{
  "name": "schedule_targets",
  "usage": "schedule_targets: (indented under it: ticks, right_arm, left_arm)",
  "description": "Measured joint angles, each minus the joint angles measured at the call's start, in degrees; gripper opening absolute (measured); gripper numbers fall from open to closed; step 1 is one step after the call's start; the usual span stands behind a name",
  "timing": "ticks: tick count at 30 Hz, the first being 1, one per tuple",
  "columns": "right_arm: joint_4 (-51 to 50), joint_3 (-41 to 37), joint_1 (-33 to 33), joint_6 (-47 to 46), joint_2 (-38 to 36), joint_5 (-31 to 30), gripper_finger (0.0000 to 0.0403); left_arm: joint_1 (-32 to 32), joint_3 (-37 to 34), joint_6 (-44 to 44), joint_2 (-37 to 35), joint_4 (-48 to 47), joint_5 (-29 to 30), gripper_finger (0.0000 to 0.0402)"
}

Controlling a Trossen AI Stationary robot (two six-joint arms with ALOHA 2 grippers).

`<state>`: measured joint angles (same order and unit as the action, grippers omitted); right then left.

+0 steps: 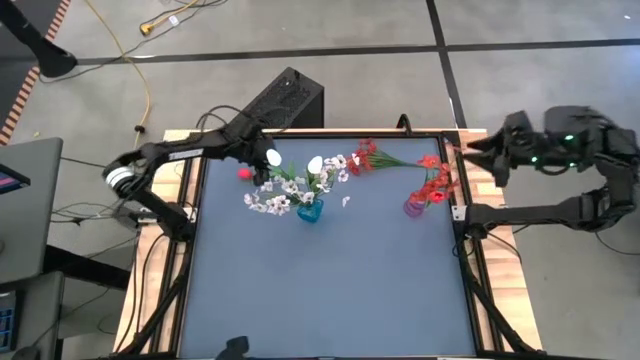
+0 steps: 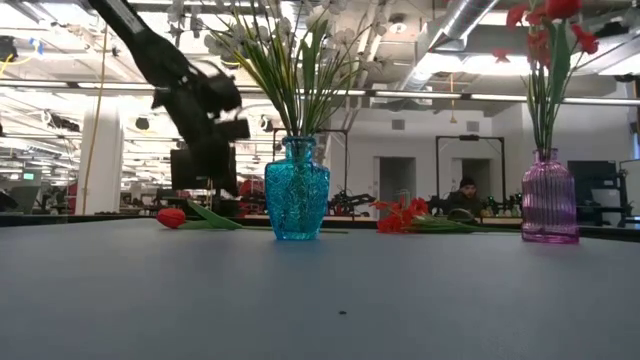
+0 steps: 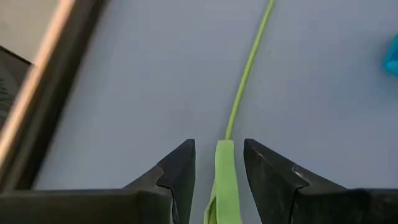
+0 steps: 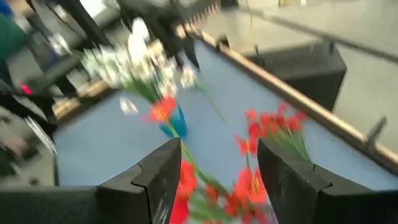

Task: Sort flowers into vase by color
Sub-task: Put the red flower into the violet vase

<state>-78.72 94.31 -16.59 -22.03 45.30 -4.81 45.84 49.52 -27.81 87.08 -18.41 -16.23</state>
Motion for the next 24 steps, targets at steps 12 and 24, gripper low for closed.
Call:
schedule_targets:
  ticks: [12,24]
  right_arm:
    - [5.16,2.52,0.02,-0.02,0.66,-0.87,0.0239]
    - [5.36,2.50,0.01,0.06,3.25,-2.80,0.0239]
  left_arm:
    - [-2.84,0.04,-6.55,12.13,6.75,-0.83,0.0125]
    - [-3.73,0.43,-8.35,12.06,1.57,6.34,0.0013]
